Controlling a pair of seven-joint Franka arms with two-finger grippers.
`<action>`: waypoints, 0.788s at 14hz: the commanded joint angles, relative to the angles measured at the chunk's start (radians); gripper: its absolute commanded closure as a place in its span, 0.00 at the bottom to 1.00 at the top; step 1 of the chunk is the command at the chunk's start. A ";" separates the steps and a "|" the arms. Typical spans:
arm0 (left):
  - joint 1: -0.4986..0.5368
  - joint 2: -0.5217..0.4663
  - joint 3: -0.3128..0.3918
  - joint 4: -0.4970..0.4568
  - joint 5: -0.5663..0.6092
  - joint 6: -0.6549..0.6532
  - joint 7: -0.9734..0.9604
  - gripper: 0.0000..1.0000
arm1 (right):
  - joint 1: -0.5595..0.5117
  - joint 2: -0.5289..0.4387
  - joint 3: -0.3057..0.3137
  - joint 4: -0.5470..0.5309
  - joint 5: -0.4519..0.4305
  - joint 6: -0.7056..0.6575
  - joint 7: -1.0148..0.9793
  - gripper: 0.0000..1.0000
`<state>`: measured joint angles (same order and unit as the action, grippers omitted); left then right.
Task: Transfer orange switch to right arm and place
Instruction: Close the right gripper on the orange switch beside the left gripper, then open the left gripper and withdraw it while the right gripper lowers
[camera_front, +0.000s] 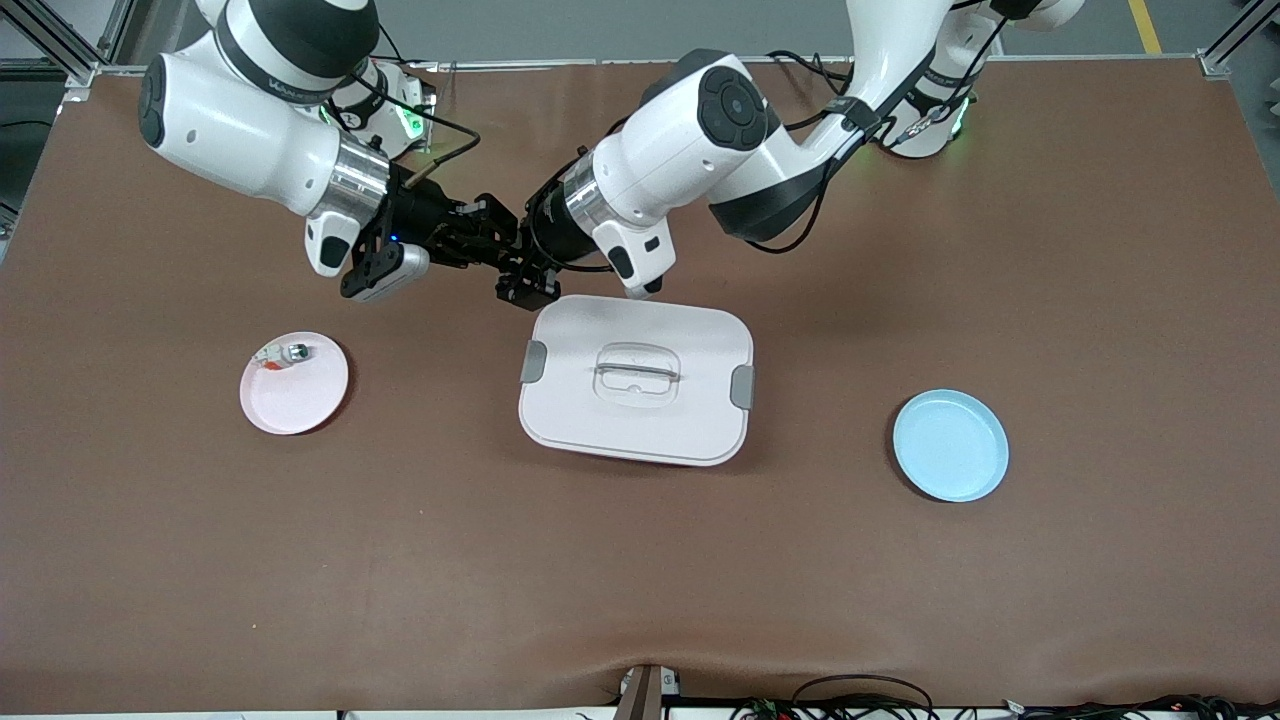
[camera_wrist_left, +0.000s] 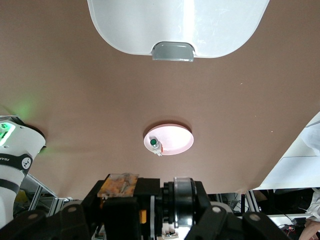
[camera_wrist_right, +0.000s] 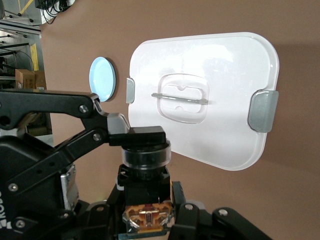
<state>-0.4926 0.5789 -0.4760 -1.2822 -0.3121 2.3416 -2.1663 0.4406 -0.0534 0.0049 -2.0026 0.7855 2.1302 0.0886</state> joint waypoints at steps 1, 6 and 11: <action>-0.012 0.004 0.013 0.023 0.078 -0.018 -0.012 0.00 | 0.012 -0.019 -0.008 -0.021 0.014 0.008 -0.013 1.00; 0.020 -0.023 0.014 0.024 0.120 -0.071 -0.006 0.00 | -0.013 -0.019 -0.014 -0.016 -0.070 -0.030 -0.268 1.00; 0.124 -0.071 0.013 0.024 0.156 -0.194 0.149 0.00 | -0.069 -0.017 -0.017 0.001 -0.284 -0.107 -0.464 1.00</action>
<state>-0.4031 0.5435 -0.4678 -1.2531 -0.1732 2.2024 -2.0795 0.4011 -0.0536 -0.0171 -2.0015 0.5531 2.0508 -0.2895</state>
